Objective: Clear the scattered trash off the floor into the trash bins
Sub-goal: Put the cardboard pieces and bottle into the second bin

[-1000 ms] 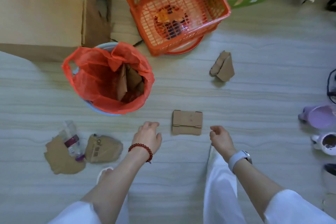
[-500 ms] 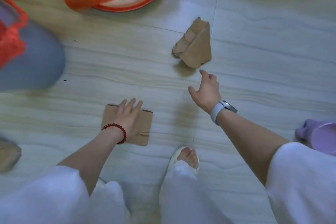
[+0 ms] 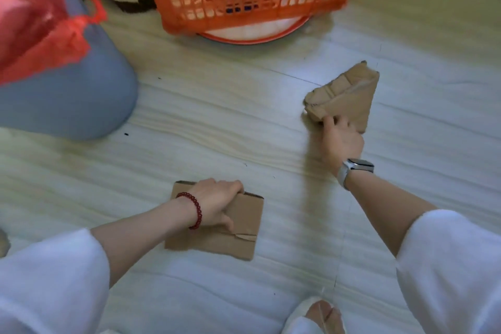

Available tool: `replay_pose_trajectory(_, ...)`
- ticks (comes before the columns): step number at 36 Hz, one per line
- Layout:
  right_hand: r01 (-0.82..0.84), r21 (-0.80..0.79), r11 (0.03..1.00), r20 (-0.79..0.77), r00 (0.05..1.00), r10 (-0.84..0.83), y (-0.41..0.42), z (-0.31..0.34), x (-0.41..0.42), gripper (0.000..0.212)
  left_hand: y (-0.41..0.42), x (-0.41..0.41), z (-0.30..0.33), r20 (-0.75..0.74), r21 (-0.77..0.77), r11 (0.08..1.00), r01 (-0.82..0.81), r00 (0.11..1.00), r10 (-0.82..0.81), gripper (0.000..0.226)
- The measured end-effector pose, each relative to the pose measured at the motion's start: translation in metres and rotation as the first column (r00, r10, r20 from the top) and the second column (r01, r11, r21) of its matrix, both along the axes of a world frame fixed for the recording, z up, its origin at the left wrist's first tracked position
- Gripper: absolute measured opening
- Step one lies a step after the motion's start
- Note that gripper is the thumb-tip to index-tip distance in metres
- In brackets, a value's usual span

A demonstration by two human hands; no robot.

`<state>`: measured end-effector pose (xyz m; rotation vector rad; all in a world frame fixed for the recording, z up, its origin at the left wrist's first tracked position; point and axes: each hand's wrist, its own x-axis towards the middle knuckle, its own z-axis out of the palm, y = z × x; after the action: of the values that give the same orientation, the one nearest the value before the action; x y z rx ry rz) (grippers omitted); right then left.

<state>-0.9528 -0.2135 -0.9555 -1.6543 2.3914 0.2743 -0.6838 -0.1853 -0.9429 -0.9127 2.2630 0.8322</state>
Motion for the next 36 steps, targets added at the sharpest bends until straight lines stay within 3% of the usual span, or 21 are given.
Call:
replay_pose_trajectory(4, -0.009, -0.067, 0.998, -0.026, 1.000, 0.007, -0.007, 0.019, 0.011, 0.025, -0.034, -0.003, 0.030, -0.114, -0.030, 0.985, -0.172, 0.979, 0.168, 0.039)
replay_pose_trajectory(9, 0.238, -0.324, 0.915, 0.173, 0.966, -0.190, -0.027, 0.064, 0.032, 0.022, -0.074, 0.001, 0.085, -0.349, -0.149, 0.893, -0.424, 0.868, 0.354, 0.030)
replay_pose_trajectory(14, 0.258, -0.576, 0.776, 0.386, 0.922, -0.020, -0.044, 0.140, 0.057, 0.025, -0.104, 0.012, 0.160, -0.568, -0.165, 0.747, -0.644, 0.681, 0.461, 0.032)
replay_pose_trajectory(17, 0.310, -0.683, 0.661, 0.518, 0.844, 0.140, -0.064, 0.182, 0.071, 0.021, -0.119, 0.031, 0.206, -0.707, -0.197, 0.612, -0.766, 0.543, 0.452, 0.036)
replay_pose_trajectory(20, 0.381, -0.759, 0.528, 0.578, 0.768, 0.277, -0.083, 0.226, 0.093, 0.020, -0.133, 0.063, 0.249, -0.823, -0.115, 0.439, -0.891, 0.333, 0.461, 0.039)
replay_pose_trajectory(25, 0.501, -0.777, 0.382, 0.628, 0.657, 0.416, -0.109, 0.275, 0.146, 0.021, -0.154, 0.142, 0.286, -0.888, 0.002, 0.150, -0.989, 0.067, 0.455, 0.035)
replay_pose_trajectory(27, 0.535, -0.753, 0.383, 0.658, 0.614, 0.437, -0.118, 0.283, 0.170, 0.020, -0.157, 0.173, 0.288, -0.870, -0.016, 0.027, -1.000, 0.027, 0.492, 0.036)
replay_pose_trajectory(29, 0.543, -0.725, 0.425, 0.689, 0.568, 0.450, -0.126, 0.287, 0.197, 0.018, -0.158, 0.200, 0.282, -0.819, -0.046, -0.039, -0.998, 0.015, 0.574, 0.039)
replay_pose_trajectory(33, 0.443, -0.692, 0.570, 0.718, 0.500, 0.483, -0.135, 0.285, 0.249, 0.019, -0.153, 0.238, 0.260, -0.714, -0.064, -0.014, -0.998, 0.036, 0.699, 0.041)
replay_pose_trajectory(36, 0.234, -0.582, 0.779, 0.776, 0.448, 0.445, -0.138, 0.280, 0.285, 0.024, -0.142, 0.260, 0.249, -0.746, -0.085, -0.044, -0.995, 0.034, 0.666, 0.040)
